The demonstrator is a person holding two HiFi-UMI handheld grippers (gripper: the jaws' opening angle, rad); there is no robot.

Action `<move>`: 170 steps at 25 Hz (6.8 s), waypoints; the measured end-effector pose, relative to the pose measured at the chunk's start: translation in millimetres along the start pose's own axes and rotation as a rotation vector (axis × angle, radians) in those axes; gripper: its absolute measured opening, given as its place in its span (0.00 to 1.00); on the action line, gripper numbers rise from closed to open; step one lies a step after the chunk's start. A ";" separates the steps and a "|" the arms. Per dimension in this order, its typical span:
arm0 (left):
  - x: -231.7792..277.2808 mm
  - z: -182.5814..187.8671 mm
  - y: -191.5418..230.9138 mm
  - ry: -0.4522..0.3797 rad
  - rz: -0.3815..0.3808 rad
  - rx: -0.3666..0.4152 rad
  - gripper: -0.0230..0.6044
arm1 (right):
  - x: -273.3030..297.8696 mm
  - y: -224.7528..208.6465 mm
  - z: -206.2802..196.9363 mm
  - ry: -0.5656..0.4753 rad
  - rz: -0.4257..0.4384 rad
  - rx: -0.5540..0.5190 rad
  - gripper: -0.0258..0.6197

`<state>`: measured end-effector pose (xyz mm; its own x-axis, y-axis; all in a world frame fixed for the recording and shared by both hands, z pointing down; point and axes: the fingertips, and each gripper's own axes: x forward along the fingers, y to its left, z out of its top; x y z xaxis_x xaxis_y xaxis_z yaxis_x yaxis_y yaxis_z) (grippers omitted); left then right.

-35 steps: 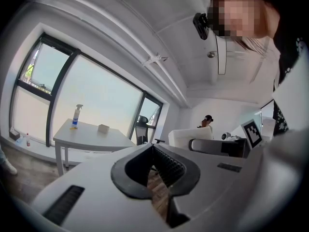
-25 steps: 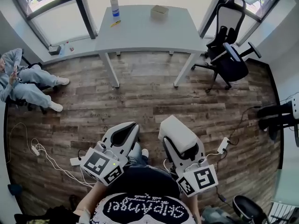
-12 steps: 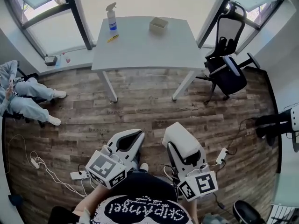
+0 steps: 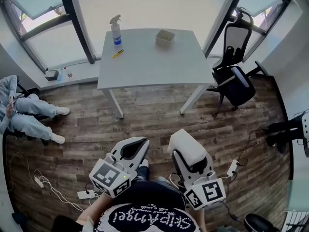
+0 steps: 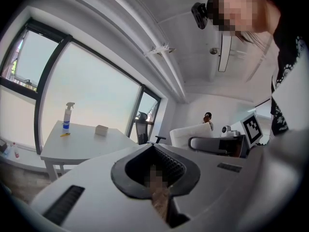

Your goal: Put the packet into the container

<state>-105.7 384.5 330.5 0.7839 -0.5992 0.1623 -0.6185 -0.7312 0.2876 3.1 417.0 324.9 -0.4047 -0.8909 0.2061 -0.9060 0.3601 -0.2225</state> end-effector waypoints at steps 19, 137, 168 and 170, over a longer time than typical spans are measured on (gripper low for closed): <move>28.9 6.1 46.1 -0.006 0.037 -0.055 0.05 | 53.4 -13.0 7.0 0.031 0.039 0.009 0.47; 261.0 125.6 267.9 -0.074 0.064 -0.102 0.05 | 348.8 -177.8 101.7 0.054 0.069 0.066 0.47; 308.7 134.2 279.7 -0.057 0.082 -0.132 0.05 | 385.7 -209.4 102.8 0.130 0.121 0.084 0.47; 314.4 134.4 279.8 -0.053 0.081 -0.133 0.05 | 387.9 -212.2 103.0 0.133 0.127 0.088 0.47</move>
<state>-39.5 -52.3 335.1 0.7258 -0.6734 0.1405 -0.6640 -0.6325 0.3987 51.1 -33.5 354.0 -0.5334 -0.7932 0.2939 -0.8344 0.4365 -0.3364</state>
